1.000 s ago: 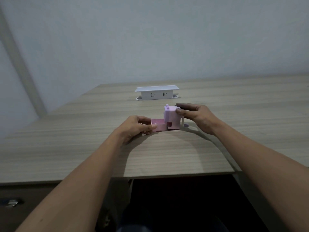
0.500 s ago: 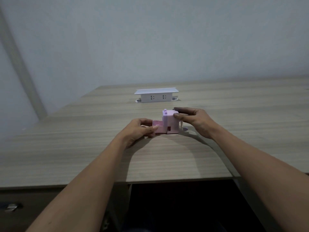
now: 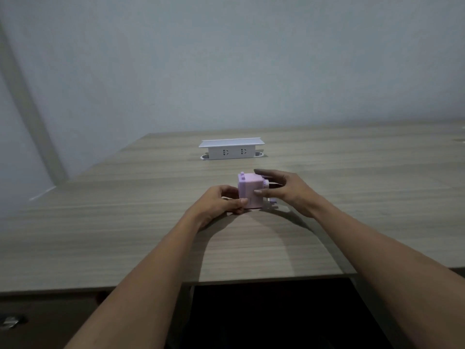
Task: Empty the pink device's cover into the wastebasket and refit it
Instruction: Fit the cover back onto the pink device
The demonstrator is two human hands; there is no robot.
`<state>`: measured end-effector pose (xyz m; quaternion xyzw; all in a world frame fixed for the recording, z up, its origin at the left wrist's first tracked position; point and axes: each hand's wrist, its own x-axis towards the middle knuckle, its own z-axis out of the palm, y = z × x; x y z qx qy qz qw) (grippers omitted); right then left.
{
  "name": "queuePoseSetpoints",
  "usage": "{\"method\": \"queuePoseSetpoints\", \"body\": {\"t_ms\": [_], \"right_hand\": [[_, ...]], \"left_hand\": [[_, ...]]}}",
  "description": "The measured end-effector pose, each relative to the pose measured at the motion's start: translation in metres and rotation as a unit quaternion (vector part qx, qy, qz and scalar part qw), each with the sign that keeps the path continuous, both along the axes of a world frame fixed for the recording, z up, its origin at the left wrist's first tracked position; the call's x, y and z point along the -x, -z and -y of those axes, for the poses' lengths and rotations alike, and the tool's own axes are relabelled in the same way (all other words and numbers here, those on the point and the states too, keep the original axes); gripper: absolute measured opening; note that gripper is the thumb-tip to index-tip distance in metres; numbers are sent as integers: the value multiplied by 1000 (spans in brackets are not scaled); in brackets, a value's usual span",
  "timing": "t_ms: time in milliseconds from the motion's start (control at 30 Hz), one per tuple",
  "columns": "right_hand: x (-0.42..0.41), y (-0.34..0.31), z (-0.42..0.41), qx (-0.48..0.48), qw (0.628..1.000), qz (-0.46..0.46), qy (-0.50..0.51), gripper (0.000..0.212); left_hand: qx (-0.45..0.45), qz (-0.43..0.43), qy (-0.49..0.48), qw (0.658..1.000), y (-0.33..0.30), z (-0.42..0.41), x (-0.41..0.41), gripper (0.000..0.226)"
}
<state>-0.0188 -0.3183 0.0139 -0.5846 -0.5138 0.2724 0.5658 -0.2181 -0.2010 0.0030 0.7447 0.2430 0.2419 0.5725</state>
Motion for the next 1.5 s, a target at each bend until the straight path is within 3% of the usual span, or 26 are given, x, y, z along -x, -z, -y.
{"method": "queuePoseSetpoints", "body": {"t_ms": [100,233,633,1067,1267,1500], "right_hand": [[0,2,2,10,1000,18,11,69],[-4,-2,-3,12,999,28,10,52],[-66,-38,-75,-11,1000,2,15,42],[-168,1,-181,-26,998,-62,16,55],[-184,6,-201,-28,997,-73,26,51],[-195,11,-217,-22,998,-53,32,46]], "left_hand": [[3,5,-2,1000,1,-2,-1,40],[5,7,-6,1000,2,-6,-9,39],[-45,12,-21,999,-33,-78,-77,41],[-50,-22,-39,998,-10,-178,-184,36],[-84,-23,-41,995,3,-212,-217,36],[-34,-35,-20,999,9,-237,-229,41]]}}
